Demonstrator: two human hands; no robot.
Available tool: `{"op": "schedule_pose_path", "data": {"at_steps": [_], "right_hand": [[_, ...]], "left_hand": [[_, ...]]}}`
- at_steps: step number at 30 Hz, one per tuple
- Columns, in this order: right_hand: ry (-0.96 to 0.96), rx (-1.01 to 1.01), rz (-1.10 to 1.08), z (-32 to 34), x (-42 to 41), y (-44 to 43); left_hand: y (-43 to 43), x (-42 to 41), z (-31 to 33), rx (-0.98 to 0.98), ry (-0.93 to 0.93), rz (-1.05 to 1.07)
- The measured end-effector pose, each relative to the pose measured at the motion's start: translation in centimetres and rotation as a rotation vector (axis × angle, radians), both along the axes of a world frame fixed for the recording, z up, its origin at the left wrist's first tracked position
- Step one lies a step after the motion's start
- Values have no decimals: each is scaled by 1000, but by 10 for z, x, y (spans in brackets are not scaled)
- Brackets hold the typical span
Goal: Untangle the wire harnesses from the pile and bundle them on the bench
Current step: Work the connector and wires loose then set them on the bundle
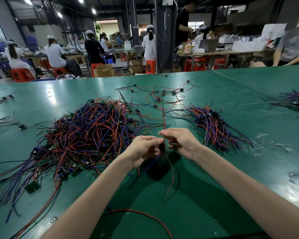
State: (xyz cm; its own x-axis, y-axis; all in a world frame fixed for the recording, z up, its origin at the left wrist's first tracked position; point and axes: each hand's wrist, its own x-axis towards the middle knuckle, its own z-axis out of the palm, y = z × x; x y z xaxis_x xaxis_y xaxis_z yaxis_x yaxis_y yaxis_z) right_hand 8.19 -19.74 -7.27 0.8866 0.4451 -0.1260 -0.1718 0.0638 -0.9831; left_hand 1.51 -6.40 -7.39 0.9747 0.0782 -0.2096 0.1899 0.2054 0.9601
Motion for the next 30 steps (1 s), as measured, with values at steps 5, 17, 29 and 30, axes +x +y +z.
{"op": "schedule_pose_path", "data": {"at_steps": [5,17,29,30], "right_hand": [[-44,9,-142,6,14,-11],[-73,90,-395,13,40,-34],[57,299,-362,16,45,-36],[149,345,-335,17,45,-36]], "left_hand": [[-3,-1,-1,80,39,-9],[3,-1,4,91,75,29],[4,-3,4,171,14,20],[4,-3,4,172,9,23]]}}
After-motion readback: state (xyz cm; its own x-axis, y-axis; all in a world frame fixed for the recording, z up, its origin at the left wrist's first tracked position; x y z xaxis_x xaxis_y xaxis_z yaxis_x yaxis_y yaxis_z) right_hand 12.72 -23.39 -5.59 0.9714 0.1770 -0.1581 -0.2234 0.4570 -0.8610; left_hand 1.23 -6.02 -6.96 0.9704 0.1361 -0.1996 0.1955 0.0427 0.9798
